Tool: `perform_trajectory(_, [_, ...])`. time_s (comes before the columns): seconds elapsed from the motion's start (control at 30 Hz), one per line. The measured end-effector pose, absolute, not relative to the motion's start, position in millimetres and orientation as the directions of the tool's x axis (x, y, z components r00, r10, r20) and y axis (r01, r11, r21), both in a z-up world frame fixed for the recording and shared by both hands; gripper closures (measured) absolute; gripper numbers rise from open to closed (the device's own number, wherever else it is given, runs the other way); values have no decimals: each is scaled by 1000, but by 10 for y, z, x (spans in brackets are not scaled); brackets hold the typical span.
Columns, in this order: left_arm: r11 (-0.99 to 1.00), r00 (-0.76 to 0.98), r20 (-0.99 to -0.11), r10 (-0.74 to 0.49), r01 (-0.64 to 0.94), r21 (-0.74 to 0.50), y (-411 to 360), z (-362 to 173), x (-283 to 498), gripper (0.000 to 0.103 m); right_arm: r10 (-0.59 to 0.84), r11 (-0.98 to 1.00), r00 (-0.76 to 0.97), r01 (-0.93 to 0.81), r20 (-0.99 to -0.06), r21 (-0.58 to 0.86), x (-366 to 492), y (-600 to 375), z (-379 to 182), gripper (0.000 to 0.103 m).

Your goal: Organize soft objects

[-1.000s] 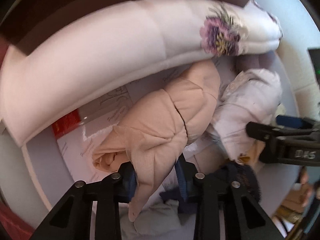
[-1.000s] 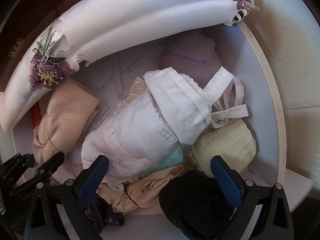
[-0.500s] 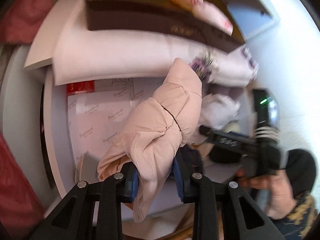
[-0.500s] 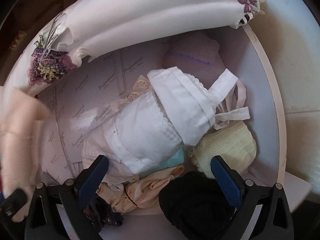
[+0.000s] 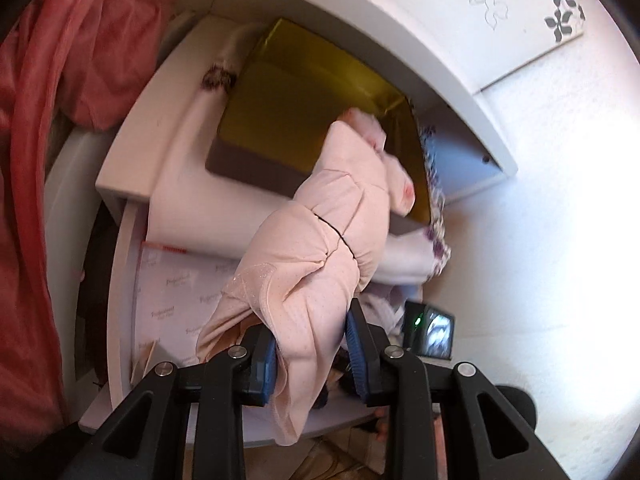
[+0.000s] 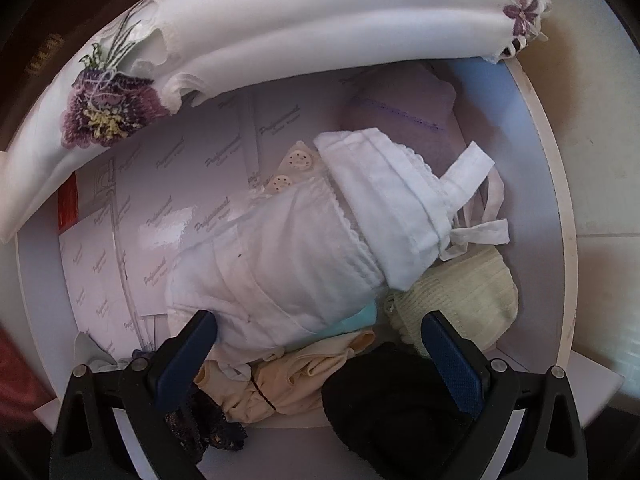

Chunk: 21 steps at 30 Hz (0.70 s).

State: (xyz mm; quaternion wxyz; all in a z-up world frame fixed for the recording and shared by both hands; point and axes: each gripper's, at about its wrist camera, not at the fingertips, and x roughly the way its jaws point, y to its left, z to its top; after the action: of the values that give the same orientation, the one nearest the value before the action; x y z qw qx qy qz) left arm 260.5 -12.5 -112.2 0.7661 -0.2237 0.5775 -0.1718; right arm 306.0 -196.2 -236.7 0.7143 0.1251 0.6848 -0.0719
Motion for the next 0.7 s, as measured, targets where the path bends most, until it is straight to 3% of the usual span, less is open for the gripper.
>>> perform_trajectory(0.23, [812,285,-790,-543,-61,-580,-111,-992,2872,82,73,960,49,268,-996,83,3081,-1882,-2403,0])
perform_trajectory(0.7, [905,217,-881,-422,46,-422,-409,-1236,2833,88,83,961,45,262,-996,92,3104,-1799,-2433,0])
